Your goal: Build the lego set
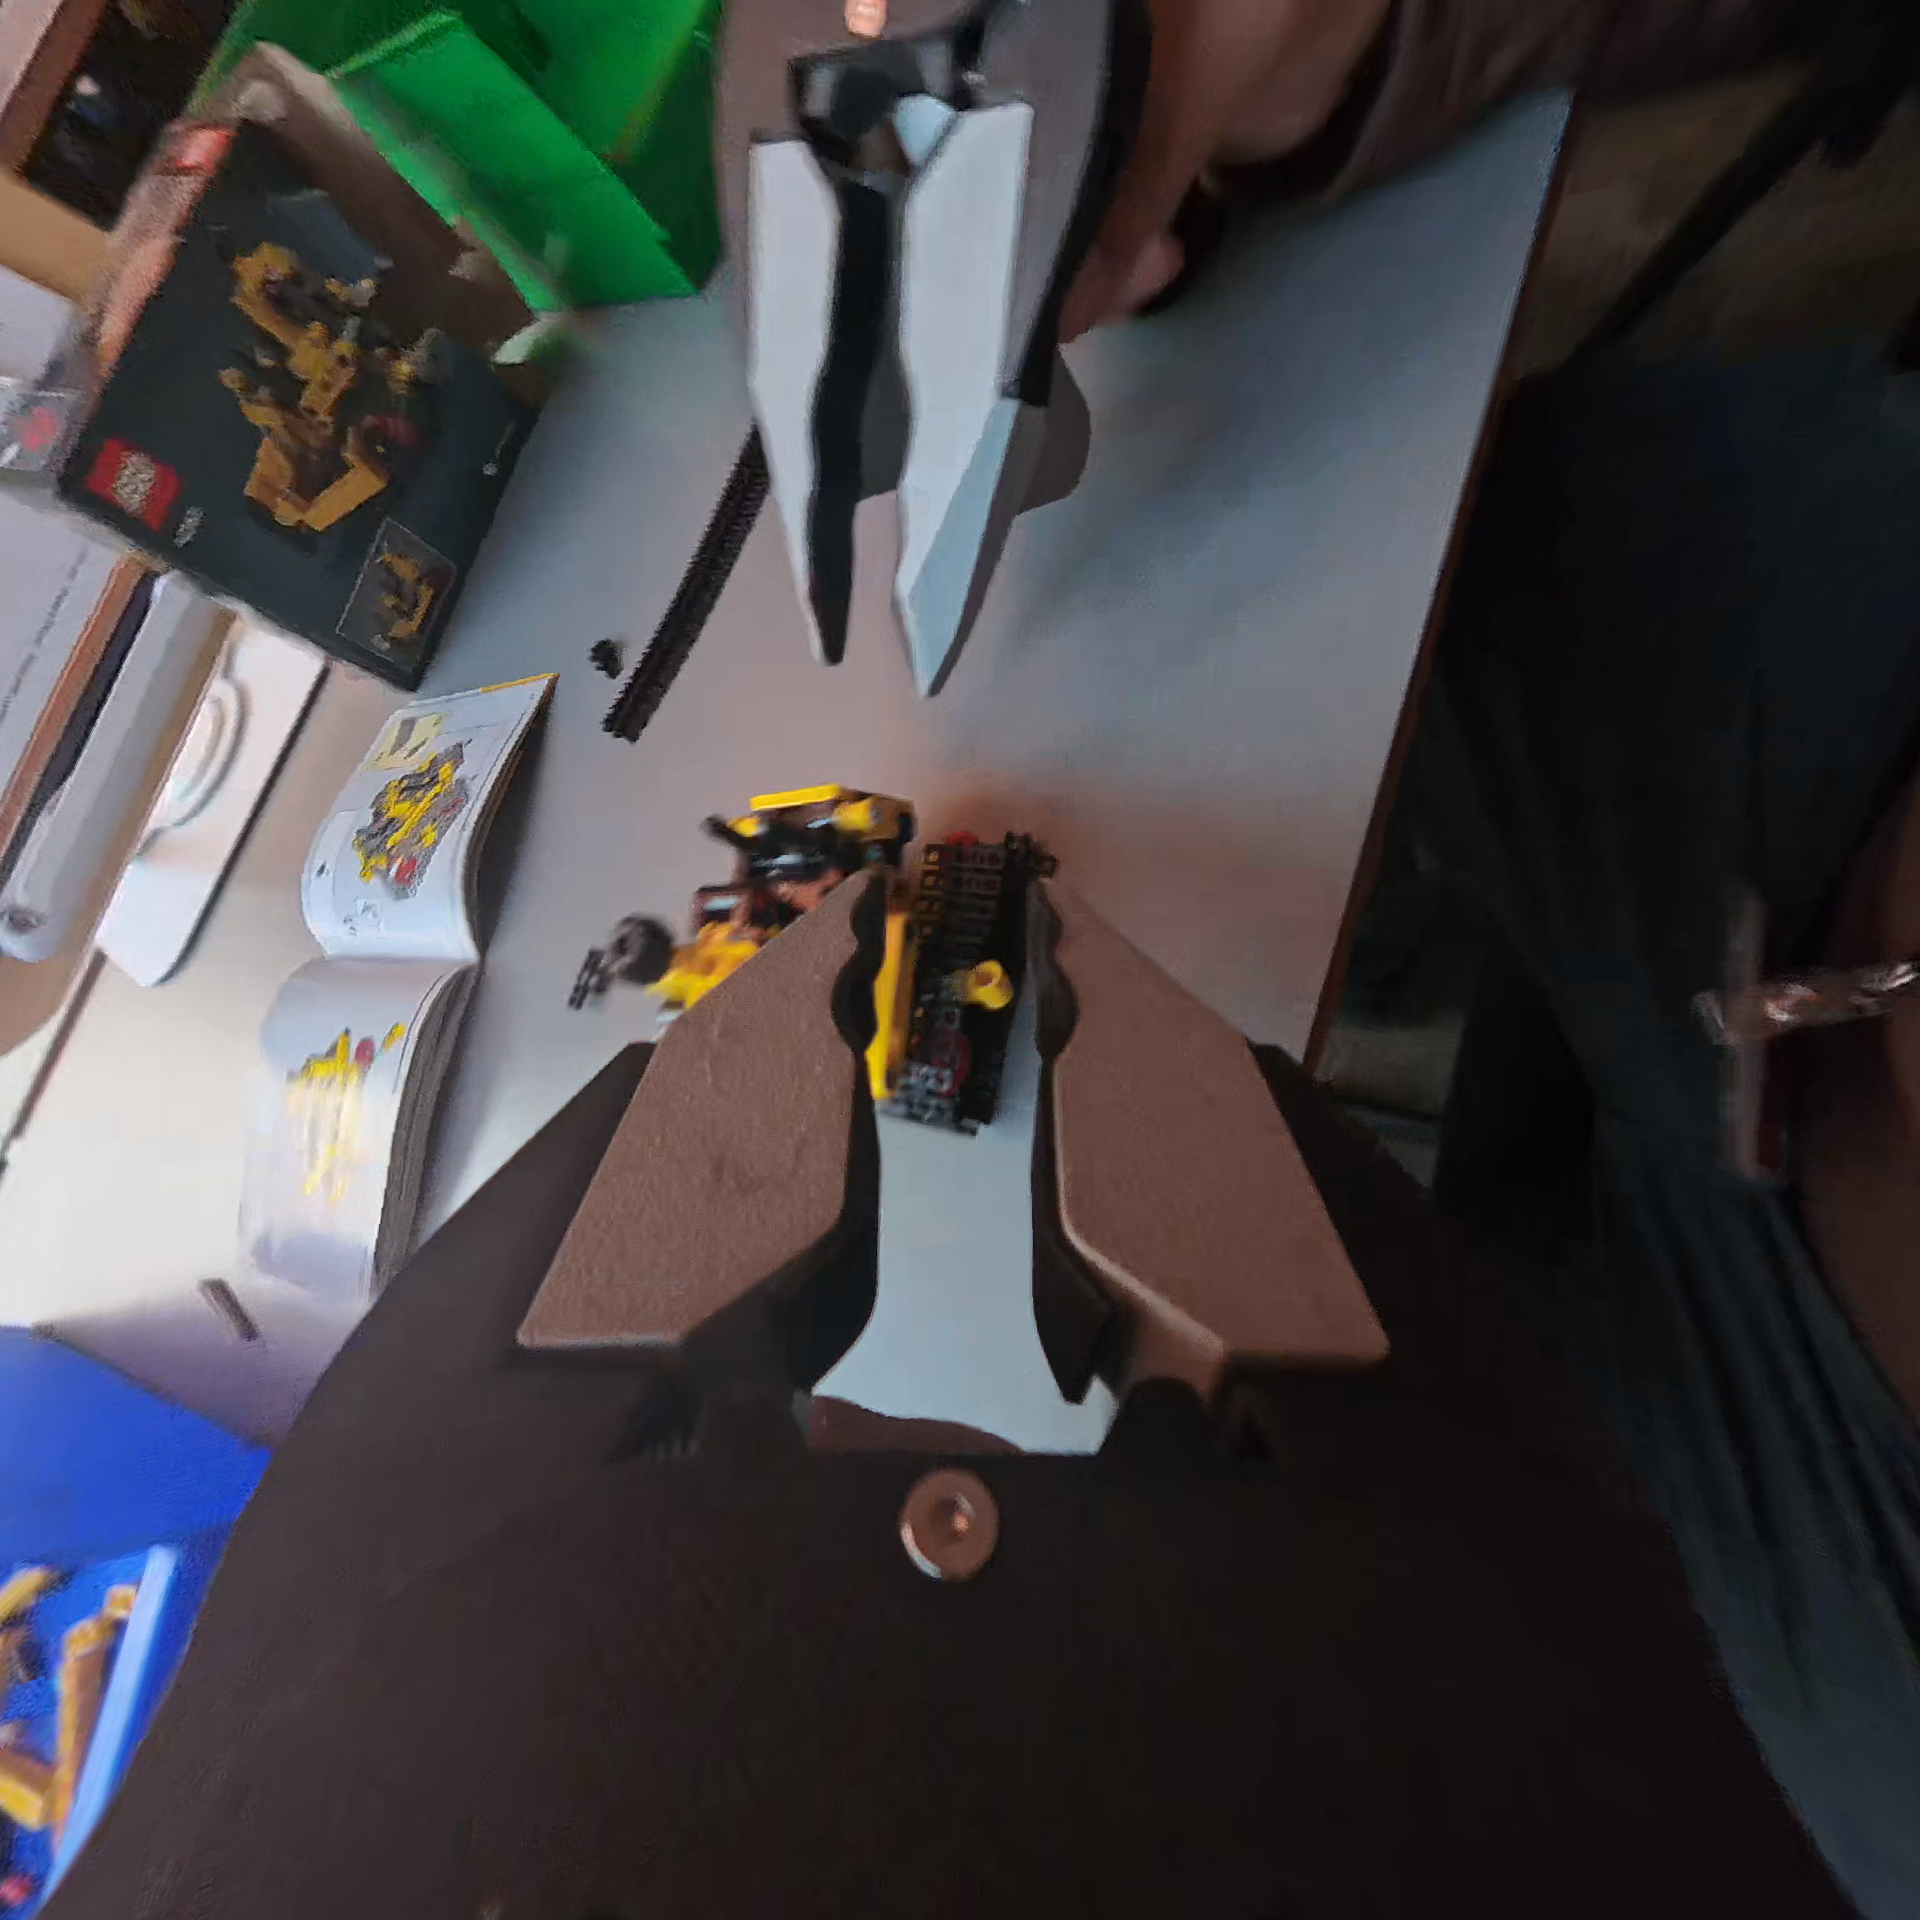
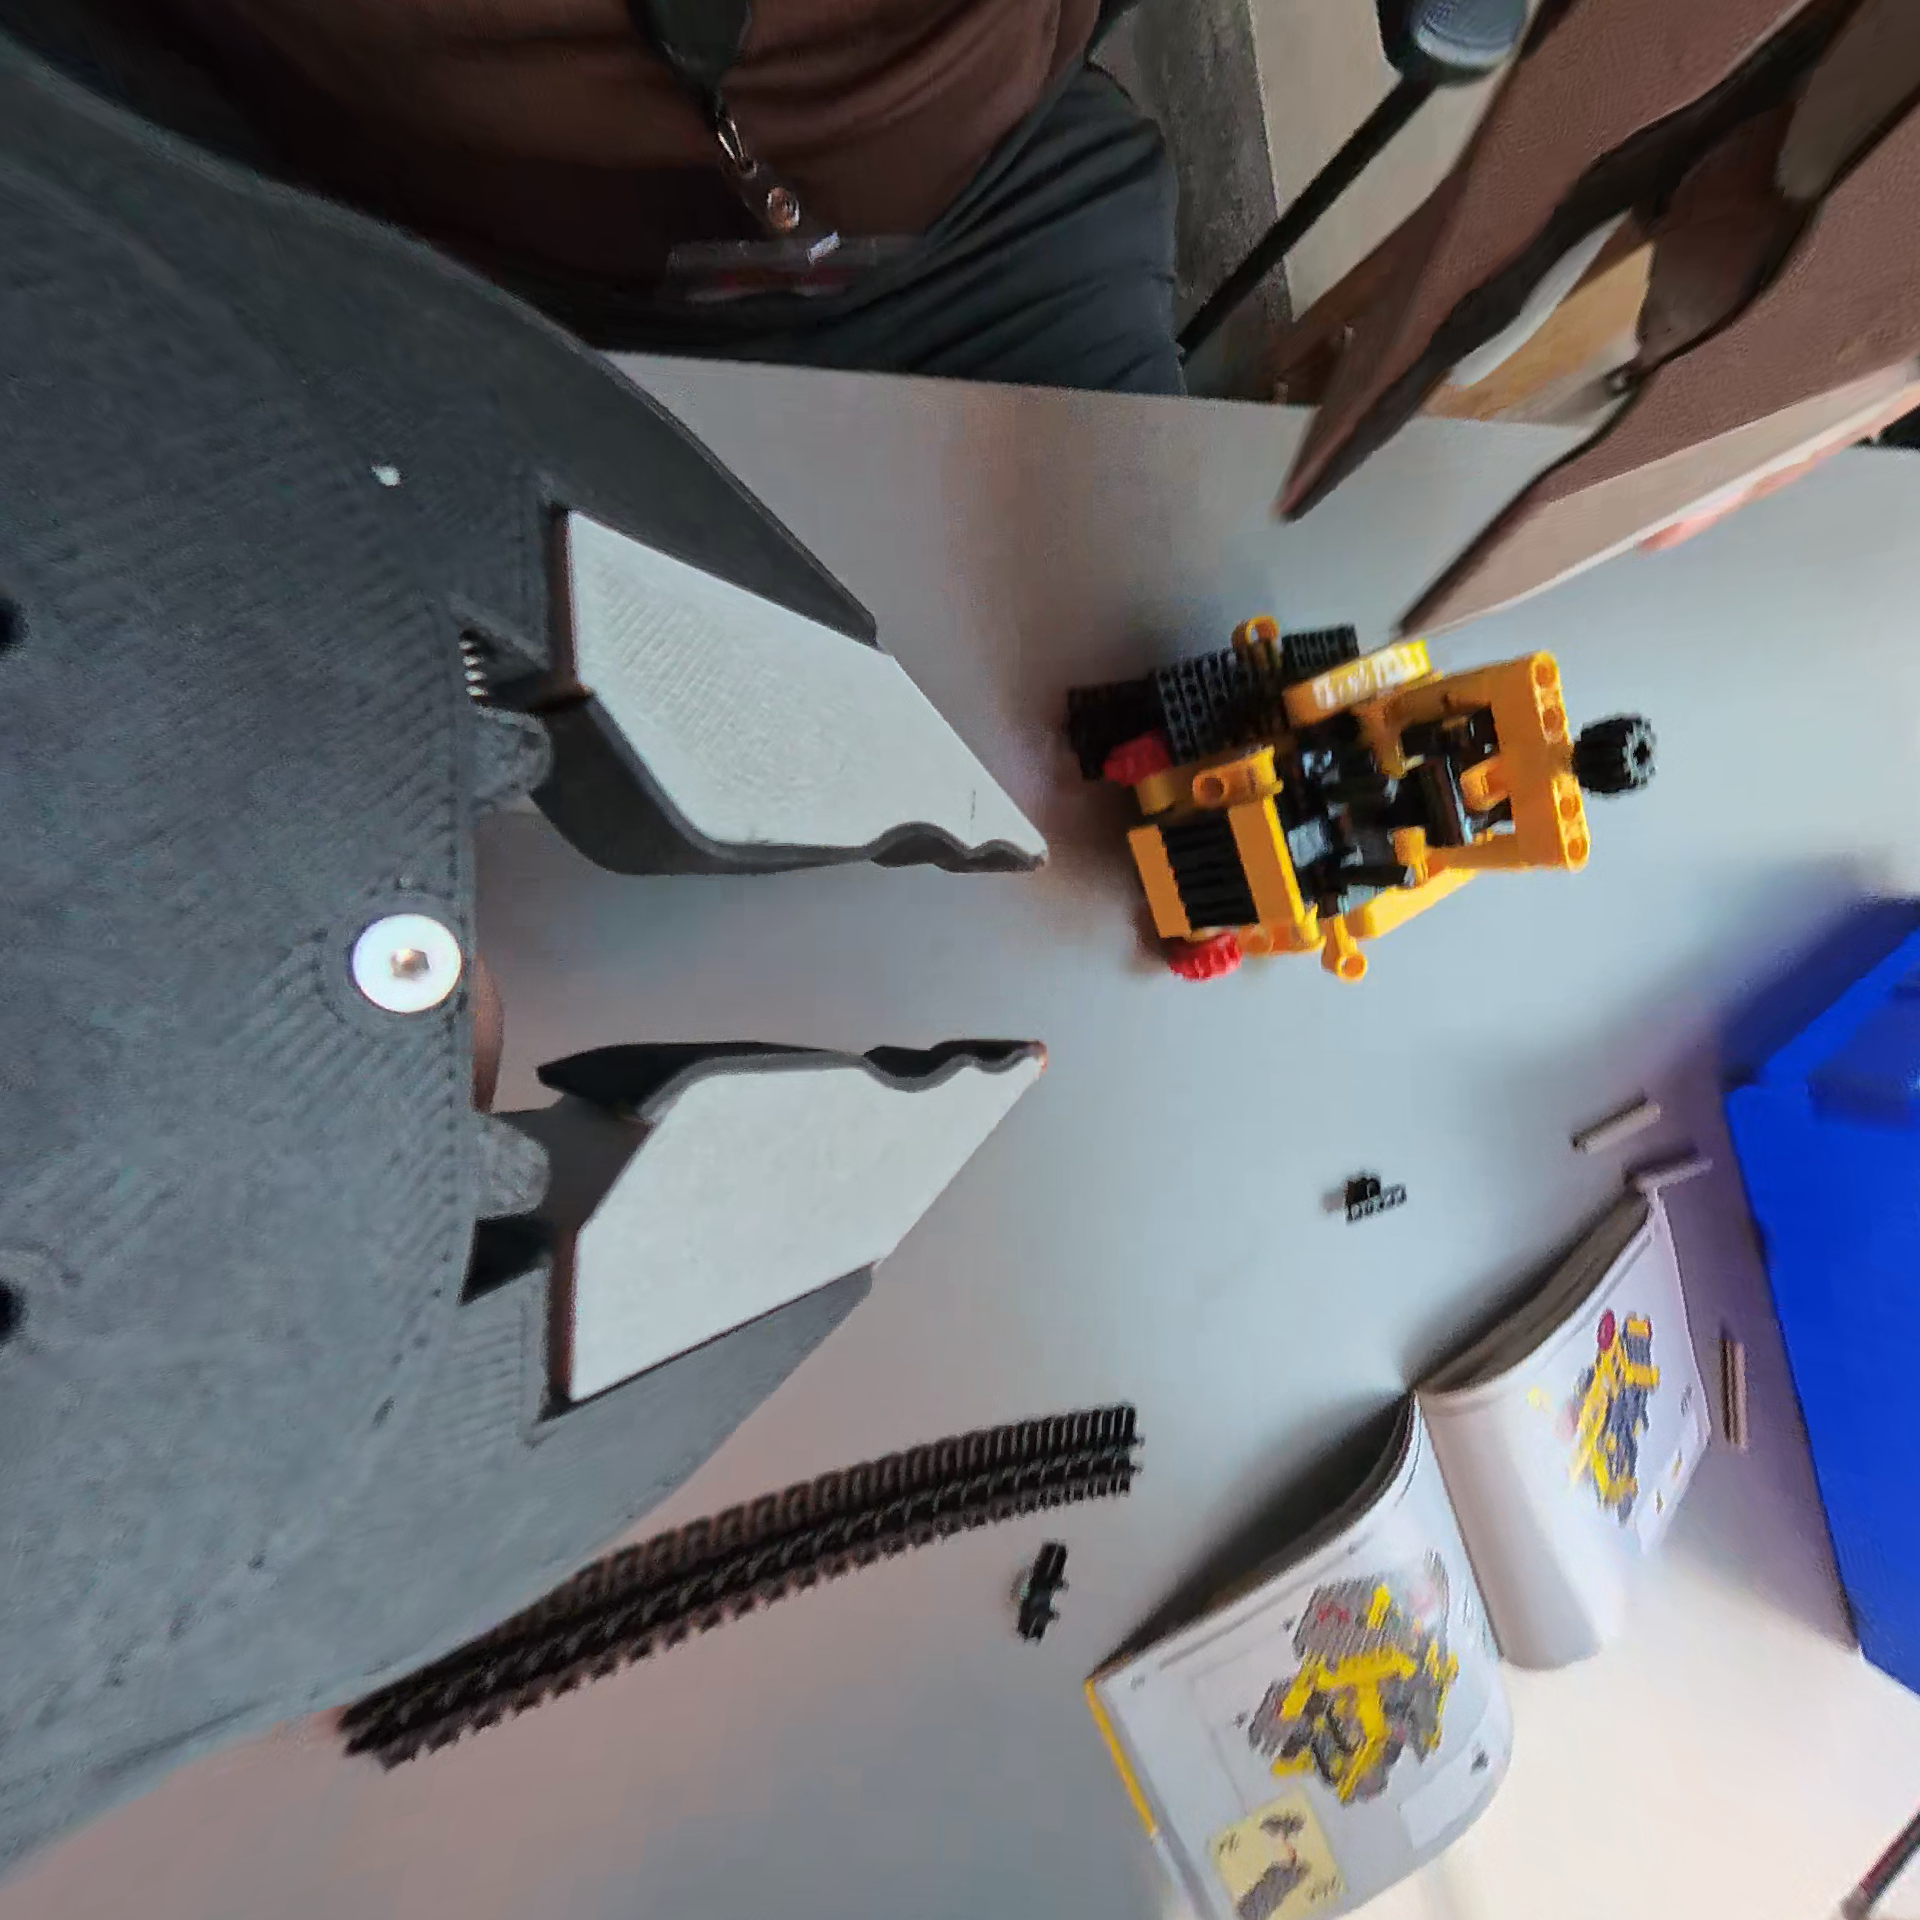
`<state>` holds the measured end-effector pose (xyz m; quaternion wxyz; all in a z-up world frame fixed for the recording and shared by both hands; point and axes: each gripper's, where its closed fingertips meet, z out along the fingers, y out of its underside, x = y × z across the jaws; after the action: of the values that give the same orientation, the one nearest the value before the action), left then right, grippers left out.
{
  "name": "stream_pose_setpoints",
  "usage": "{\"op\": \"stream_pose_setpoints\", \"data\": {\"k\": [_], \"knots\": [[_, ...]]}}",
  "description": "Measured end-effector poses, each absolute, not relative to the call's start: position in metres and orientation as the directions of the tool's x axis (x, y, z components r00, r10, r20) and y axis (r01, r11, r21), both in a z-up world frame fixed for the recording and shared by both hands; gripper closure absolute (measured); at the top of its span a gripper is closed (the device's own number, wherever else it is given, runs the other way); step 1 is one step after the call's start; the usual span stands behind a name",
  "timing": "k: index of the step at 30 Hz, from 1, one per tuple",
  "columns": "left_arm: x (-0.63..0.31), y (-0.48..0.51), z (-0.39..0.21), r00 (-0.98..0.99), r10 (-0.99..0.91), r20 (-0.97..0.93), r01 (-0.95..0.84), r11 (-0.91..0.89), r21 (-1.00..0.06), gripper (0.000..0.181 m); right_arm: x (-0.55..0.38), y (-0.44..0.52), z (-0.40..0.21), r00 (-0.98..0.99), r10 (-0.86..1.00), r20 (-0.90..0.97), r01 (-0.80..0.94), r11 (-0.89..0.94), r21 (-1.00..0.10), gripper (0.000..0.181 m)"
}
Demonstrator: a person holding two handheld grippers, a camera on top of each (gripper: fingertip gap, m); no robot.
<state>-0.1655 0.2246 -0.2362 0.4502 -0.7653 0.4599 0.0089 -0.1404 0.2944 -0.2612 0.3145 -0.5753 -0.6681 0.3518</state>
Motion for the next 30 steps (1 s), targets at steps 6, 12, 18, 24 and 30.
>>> {"op": "stream_pose_setpoints", "data": {"k": [6, 12, 18, 24, 30], "knots": [[-0.231, 0.230, -0.218, 0.729, -0.604, -0.323, -0.579, -0.292, -0.761, 0.149, -0.133, 0.322, -0.256, -0.083, 0.996, 0.022, 0.516, 0.061, -0.854, 0.143], [-0.248, 0.220, -0.220, 0.762, -0.609, -0.218, -0.468, -0.286, -0.836, 0.140, -0.134, 0.326, -0.256, -0.085, 0.996, 0.020, 0.515, 0.061, -0.855, 0.142], [-0.296, 0.240, -0.236, 0.865, -0.480, -0.148, -0.343, -0.349, -0.872, 0.141, -0.135, 0.323, -0.260, -0.105, 0.994, 0.035, 0.533, 0.086, -0.842, 0.141], [-0.303, 0.249, -0.245, 0.860, -0.482, -0.168, -0.369, -0.360, -0.857, 0.139, -0.138, 0.324, -0.259, -0.125, 0.992, 0.020, 0.524, 0.082, -0.848, 0.142], [-0.303, 0.264, -0.253, 0.833, -0.538, -0.131, -0.384, -0.390, -0.837, 0.139, -0.161, 0.329, -0.256, -0.130, 0.991, 0.001, 0.512, 0.068, -0.856, 0.150]]}}
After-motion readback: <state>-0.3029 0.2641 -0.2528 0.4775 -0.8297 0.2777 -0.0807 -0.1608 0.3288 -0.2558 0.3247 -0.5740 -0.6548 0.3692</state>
